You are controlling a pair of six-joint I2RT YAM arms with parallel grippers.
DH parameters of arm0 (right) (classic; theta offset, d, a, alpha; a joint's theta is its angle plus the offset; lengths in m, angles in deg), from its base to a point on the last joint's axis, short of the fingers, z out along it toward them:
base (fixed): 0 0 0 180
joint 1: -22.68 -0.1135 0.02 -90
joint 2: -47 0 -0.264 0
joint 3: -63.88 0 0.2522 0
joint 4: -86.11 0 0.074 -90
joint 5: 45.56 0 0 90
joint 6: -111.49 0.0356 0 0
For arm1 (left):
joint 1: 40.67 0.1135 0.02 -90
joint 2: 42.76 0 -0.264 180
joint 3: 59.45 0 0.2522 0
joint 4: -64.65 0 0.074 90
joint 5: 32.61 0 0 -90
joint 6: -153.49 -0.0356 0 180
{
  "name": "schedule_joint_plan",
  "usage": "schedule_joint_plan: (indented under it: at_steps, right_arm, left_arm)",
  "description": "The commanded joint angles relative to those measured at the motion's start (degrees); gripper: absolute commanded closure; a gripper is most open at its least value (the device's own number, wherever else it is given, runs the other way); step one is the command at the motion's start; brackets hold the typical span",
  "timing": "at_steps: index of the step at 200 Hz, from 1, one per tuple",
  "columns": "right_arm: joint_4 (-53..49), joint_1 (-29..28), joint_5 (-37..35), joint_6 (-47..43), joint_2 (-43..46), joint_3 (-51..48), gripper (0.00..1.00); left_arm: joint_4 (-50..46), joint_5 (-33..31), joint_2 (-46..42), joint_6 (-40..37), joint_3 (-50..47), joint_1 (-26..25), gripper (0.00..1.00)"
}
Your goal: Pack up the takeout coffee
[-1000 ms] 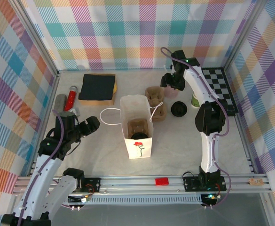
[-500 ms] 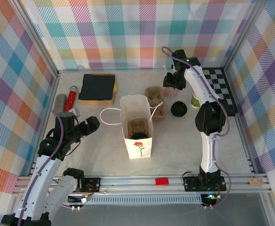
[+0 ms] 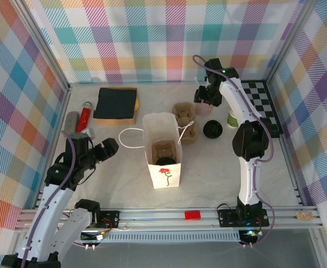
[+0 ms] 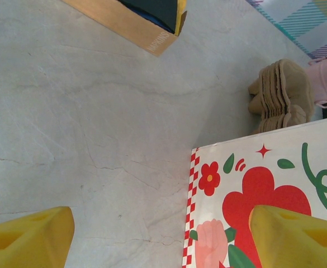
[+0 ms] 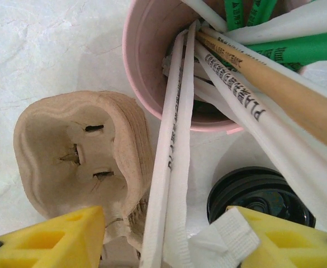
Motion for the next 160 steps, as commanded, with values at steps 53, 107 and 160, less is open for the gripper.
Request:
schedule_joint_plan:
  at_steps: [53, 107, 160]
  right_arm:
    - [-3.7, -2.0, -3.9, -0.7, 6.8, 2.6, 0.46]
    - [-4.0, -3.5, -6.3, -0.9, 6.5, 2.6, 0.5]
    - [-4.8, -3.6, -9.7, -1.0, 4.5, 3.1, 0.5]
  left_arm:
    - [-1.6, -0.1, -0.7, -0.1, 1.5, 0.9, 0.18]
    - [-1.4, 0.1, 0.0, -0.5, 1.8, 0.9, 0.18]
    - [-1.5, 0.2, -0.1, -0.5, 1.8, 1.0, 0.18]
